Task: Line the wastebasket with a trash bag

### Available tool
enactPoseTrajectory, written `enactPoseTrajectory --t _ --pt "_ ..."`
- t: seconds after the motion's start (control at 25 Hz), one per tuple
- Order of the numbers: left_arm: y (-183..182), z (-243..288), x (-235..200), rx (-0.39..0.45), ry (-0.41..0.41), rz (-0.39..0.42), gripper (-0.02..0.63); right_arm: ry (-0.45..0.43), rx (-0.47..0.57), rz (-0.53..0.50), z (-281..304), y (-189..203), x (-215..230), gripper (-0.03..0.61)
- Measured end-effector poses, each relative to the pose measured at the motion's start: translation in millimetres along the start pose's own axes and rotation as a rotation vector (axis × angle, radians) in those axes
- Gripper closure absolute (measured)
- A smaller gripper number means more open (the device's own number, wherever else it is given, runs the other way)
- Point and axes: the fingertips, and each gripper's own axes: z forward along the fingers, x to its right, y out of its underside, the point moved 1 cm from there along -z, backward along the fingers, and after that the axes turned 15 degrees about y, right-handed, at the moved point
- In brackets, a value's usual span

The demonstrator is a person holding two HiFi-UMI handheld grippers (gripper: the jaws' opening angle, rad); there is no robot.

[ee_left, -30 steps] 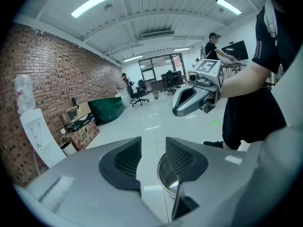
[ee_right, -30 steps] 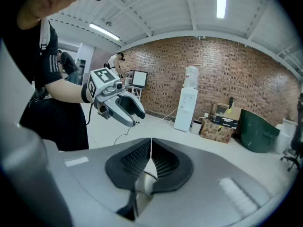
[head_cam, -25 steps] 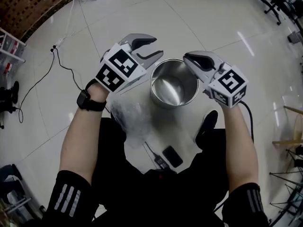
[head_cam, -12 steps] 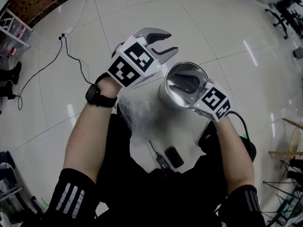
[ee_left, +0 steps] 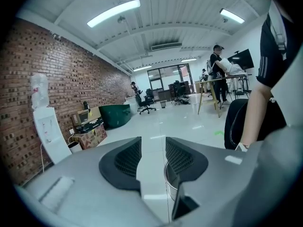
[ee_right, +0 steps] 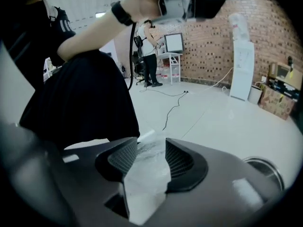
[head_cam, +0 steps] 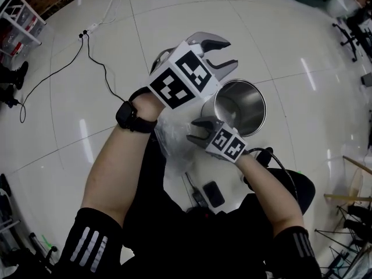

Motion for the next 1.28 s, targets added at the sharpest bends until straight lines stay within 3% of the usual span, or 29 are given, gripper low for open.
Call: enactPoseTrajectory --t 0.2,0.44,0.64,0.72,0.84,1.04,1.28 --pt "-9.4 -4.8 2.2 0.029 0.011 0.012 0.460 0.053 -0.133 0.048 54.4 44.2 -9.6 0.376" --pt "-10.2 -9.6 6.7 0.036 0.022 0.016 0.460 0.191 -0.338 0.171 111.9 109.1 1.8 0.367" --pt "-1.2 -22.7 1.9 0.039 0.013 -0.004 0.460 0.169 -0.506 0.248 129.8 158.7 -7.0 0.367" --pt "2.0 -27.8 -0.8 0.036 0.005 -0.010 0.460 0.166 -0.541 0.237 130.6 168.6 -9.8 0.410" --pt "1.5 -34.0 -3.5 0.050 -0.004 -0.020 0.460 0.168 -0.515 0.210 130.3 161.8 -13.4 0.560" --pt "-2.1 -35.0 -1.8 0.060 0.003 -0.011 0.460 0.159 -0.380 0.117 117.6 109.8 -15.8 0.571" --pt "-7.0 -29.9 -1.2 0.066 0.003 -0.005 0.460 0.188 -0.245 0.078 73.5 37.3 -3.6 0.571"
